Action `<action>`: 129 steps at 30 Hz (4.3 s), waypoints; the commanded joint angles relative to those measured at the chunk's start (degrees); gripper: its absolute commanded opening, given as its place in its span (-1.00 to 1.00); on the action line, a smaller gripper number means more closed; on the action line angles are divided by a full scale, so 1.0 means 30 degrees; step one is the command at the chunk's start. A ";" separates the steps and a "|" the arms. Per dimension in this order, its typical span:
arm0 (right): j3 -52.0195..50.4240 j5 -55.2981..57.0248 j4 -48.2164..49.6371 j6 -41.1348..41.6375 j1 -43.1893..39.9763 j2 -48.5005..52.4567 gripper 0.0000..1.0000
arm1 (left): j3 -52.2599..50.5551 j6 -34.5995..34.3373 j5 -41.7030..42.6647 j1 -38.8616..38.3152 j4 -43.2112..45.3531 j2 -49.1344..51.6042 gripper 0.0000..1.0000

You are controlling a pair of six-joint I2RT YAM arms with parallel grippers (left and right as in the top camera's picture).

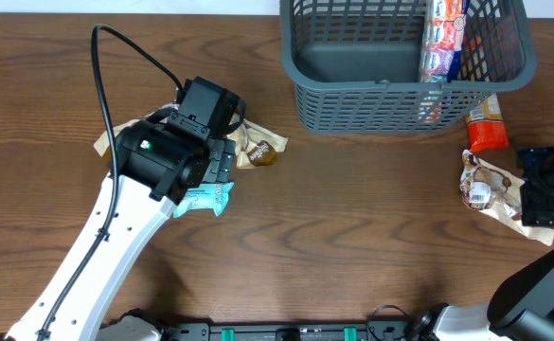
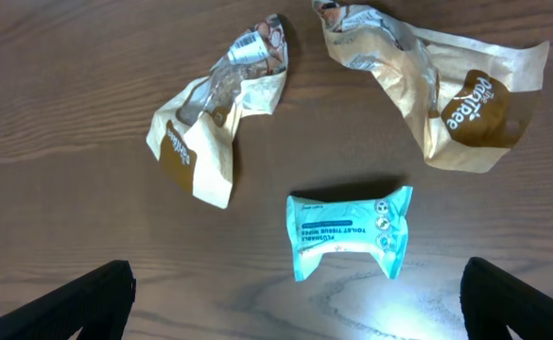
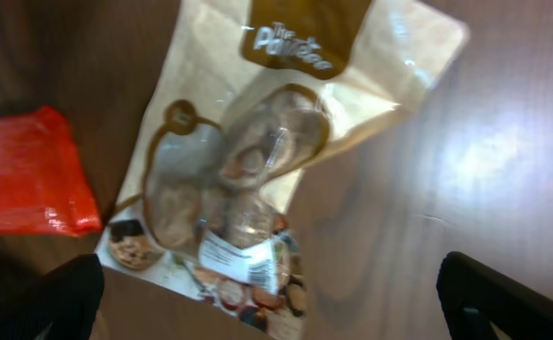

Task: Pack container
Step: 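Move the right gripper down toward the crumpled wrapper on the right, then close the right gripper on the crumpled Pantree wrapper, then lift the wrapper with the right gripper and carry it over the basket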

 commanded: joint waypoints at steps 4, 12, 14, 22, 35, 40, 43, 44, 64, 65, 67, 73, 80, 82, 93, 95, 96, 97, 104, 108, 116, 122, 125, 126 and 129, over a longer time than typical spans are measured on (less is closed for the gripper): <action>-0.0138 -0.0240 0.0240 0.3898 -0.0146 -0.0131 0.98 | -0.0073 -0.0240 0.0138 0.0080 -0.0058 0.0182 0.97; -0.1333 -0.0554 0.1129 0.7235 -0.0146 -0.0124 0.99 | -0.0073 -0.0255 0.0379 0.0080 -0.0124 0.0175 0.97; -0.1938 -0.0517 0.2069 0.6849 -0.0175 -0.0117 0.99 | -0.0073 -0.0248 0.0430 0.0080 -0.0262 0.0182 0.97; -0.3861 -0.0525 0.5479 0.5661 -0.0204 -0.0095 0.99 | -0.0073 -0.0240 0.0430 0.0080 -0.0408 0.0175 0.97; -0.4357 -0.1639 0.7002 0.5734 -0.0313 0.1741 0.99 | -0.0073 -0.0240 0.0423 0.0087 -0.0481 0.0175 0.97; -0.4357 -0.2222 0.7067 0.5931 -0.0561 0.2317 0.98 | -0.0073 -0.0240 0.0423 0.0087 -0.0772 0.0175 0.97; -0.4350 -0.2113 0.7060 0.6120 -0.0714 0.2317 0.99 | -0.0073 -0.0240 0.0423 0.0087 -0.0860 0.0175 0.97; -0.4350 -0.2106 0.6980 0.6273 -0.0809 0.2317 0.98 | -0.0073 -0.0240 0.0423 0.0087 -0.0852 0.0175 0.97; -0.4350 -0.2543 0.6936 0.6360 -0.1807 0.4371 0.99 | -0.0073 -0.0240 0.0423 0.0087 -0.0852 0.0175 0.97; -0.4357 -0.2521 0.6936 0.6324 -0.1807 0.4371 0.98 | -0.0073 -0.0240 0.0423 0.0087 -0.0852 0.0175 0.97; -0.4357 -0.2528 0.7031 0.6164 -0.1807 0.4371 0.99 | -0.0073 -0.0240 0.0423 0.0087 -0.0845 0.0175 0.97; -0.4357 -0.2470 0.6972 0.6164 -0.1807 0.4488 0.98 | -0.0073 -0.0240 0.0423 0.0087 -0.0845 0.0182 0.97; -0.4364 -0.2302 0.6426 0.6156 -0.1807 0.4524 0.87 | -0.0073 -0.0240 0.0423 0.0087 -0.0845 0.0175 0.97; -0.4364 -0.2251 0.6280 0.6149 -0.1807 0.4524 0.48 | -0.0073 -0.0240 0.0423 0.0080 -0.0845 0.0182 0.97; -0.4357 -0.3876 0.6193 0.3781 -0.1792 0.4524 -0.97 | -0.0073 -0.0240 0.0423 0.0087 -0.0845 0.0175 0.97; -0.4335 -0.4248 0.6761 0.2747 -0.1814 0.4401 -0.97 | -0.0073 -0.0240 0.0423 0.0087 -0.0845 0.0175 0.97; -0.4291 -0.4430 0.6965 0.2463 -0.1814 0.4320 -0.98 | -0.0073 -0.0240 0.0423 0.0087 -0.0845 0.0175 0.97; -0.4226 -0.4685 0.7176 0.2273 -0.1829 0.4146 -0.97 | -0.0073 -0.0240 0.0423 0.0087 -0.0845 0.0175 0.97; -0.3825 -0.6178 0.9413 0.0845 -0.1821 0.1137 -0.97 | -0.0073 -0.0248 0.0430 0.0080 -0.0845 0.0175 0.97; -0.3111 -0.6543 0.9785 -0.0495 -0.1821 -0.1872 -0.98 | -0.0073 -0.0248 0.0430 0.0087 -0.0743 0.0175 0.97; -0.0095 -0.7519 1.0346 -0.4801 -0.1785 -0.7941 -0.97 | -0.0073 -0.0240 0.0423 0.0087 -0.0568 0.0175 0.97; 0.2951 -0.8947 1.1001 -0.7519 -0.1355 -0.9828 -0.98 | -0.0073 -0.0240 0.0423 0.0087 -0.0255 0.0182 0.97; 0.4568 -0.8998 1.1234 -0.8881 -0.0765 -0.9770 -0.97 | -0.0073 -0.0240 0.0423 0.0087 -0.0248 0.0182 0.96; 0.4896 -0.9187 1.1533 -0.9522 -0.0532 -0.9697 -0.97 | -0.0073 -0.0240 0.0423 0.0087 -0.0248 0.0182 0.97; 0.5326 -1.0302 1.3260 -1.2072 0.0554 -0.9202 -0.96 | -0.0073 -0.0240 0.0423 0.0087 -0.0240 0.0175 0.97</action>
